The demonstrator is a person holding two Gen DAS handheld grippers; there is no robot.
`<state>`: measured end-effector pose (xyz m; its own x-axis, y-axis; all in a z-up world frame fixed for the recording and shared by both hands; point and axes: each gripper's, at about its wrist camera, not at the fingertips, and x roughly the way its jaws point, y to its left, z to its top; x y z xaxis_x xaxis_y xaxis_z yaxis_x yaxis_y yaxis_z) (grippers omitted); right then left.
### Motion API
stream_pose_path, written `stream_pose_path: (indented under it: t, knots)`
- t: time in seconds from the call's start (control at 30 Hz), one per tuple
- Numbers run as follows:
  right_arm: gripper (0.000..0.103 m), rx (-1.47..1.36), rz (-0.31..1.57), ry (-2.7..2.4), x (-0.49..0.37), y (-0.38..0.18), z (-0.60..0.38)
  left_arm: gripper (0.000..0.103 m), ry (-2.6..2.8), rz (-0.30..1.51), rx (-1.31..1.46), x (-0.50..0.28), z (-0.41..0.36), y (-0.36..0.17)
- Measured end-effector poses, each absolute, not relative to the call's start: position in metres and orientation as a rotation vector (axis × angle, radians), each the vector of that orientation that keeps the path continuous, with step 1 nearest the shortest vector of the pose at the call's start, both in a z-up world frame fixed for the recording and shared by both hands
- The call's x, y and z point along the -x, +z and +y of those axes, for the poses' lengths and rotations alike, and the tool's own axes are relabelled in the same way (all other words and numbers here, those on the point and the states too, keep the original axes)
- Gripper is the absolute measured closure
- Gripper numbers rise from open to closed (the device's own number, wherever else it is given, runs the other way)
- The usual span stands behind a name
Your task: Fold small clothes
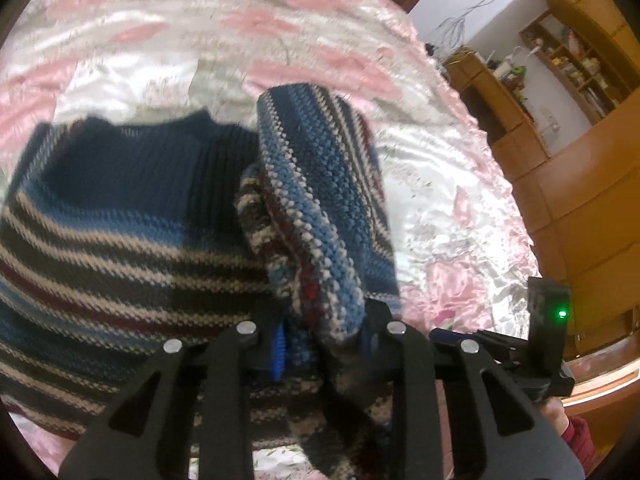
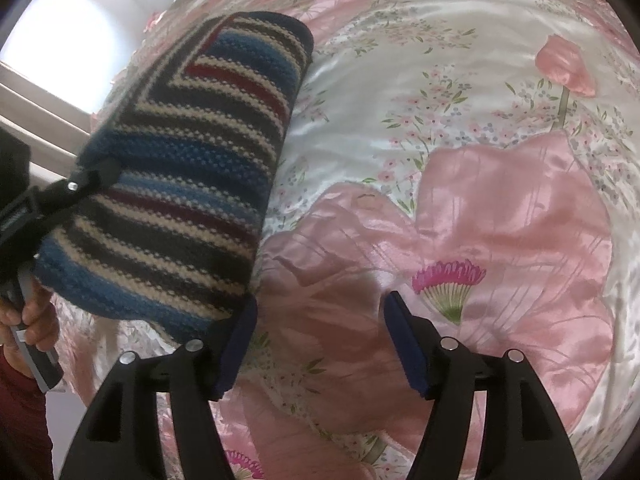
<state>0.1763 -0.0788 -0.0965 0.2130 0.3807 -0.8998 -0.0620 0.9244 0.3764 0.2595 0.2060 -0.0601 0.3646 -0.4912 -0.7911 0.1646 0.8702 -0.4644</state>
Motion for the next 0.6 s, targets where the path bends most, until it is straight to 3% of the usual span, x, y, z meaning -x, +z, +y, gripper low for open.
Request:
stream_pose_path:
  t: [0.6]
  knots:
    - [0.036, -0.192, 1.281, 0.407, -0.182, -0.078, -0.016, 0.078, -0.328, 1.037, 0.334, -0.253, 0.314, -0.007]
